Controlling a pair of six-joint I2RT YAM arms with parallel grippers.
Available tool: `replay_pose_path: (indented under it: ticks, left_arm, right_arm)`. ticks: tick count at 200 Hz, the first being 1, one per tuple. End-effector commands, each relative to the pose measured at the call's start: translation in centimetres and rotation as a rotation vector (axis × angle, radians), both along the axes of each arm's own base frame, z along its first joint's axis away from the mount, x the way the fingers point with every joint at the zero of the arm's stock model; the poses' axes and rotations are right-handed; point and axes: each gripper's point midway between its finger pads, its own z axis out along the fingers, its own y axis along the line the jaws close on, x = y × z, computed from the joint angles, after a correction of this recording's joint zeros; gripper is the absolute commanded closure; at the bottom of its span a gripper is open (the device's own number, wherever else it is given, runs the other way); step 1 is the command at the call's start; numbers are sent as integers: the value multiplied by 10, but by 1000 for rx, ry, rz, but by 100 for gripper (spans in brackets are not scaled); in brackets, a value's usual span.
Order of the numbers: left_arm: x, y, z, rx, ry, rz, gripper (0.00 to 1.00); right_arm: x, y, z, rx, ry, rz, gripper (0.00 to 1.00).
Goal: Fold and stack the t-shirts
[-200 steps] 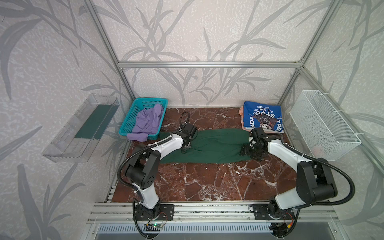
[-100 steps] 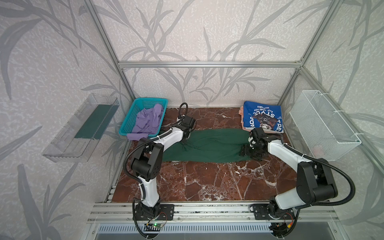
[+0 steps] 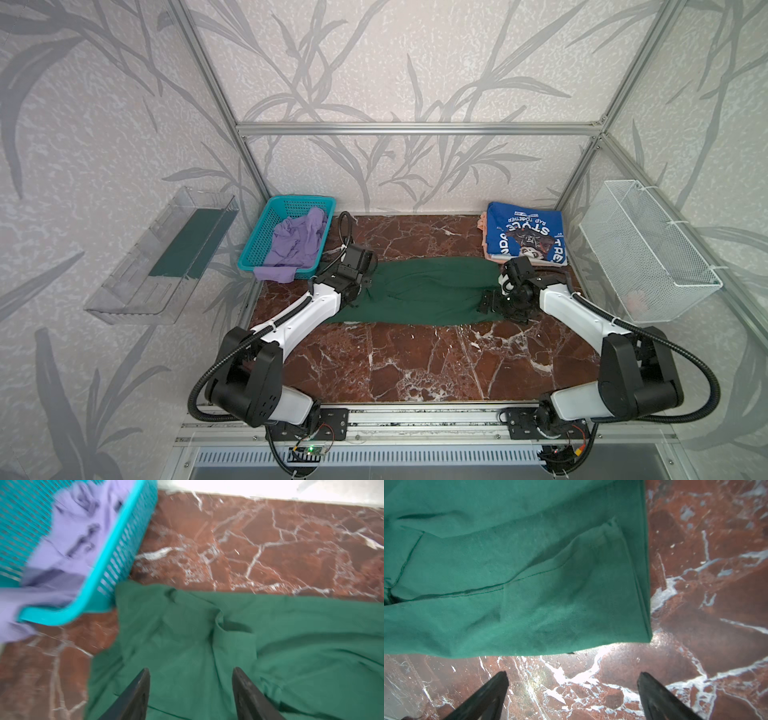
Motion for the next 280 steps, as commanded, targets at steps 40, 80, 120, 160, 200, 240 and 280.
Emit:
replay_pose_path:
  ticks: [40,80,120,160,200,240,280]
  left_arm:
    - [19,-53,-35,-188,106,-124,36]
    - [37,-64,-59,-154,193,-141,45]
    - [46,-66,-76,-111,220,-142,47]
    - [50,-73,-91,-112,254,-164,51]
    - [50,-80,-105,-97,290,-180,63]
    - [50,-82,-110,-97,300,-172,84]
    - [53,-93,-112,-114,317,-196,94]
  right_arm:
    - [-11,5,-2,43,-5,0,2]
    - [-14,3,-2,35,-8,-1,2]
    - [-13,3,2,33,-11,5,2]
    - [-11,2,2,23,-3,4,2]
    - [-10,4,2,32,-1,1,2]
    - [-10,3,1,28,0,3,2]
    - [-10,3,1,29,0,4,2]
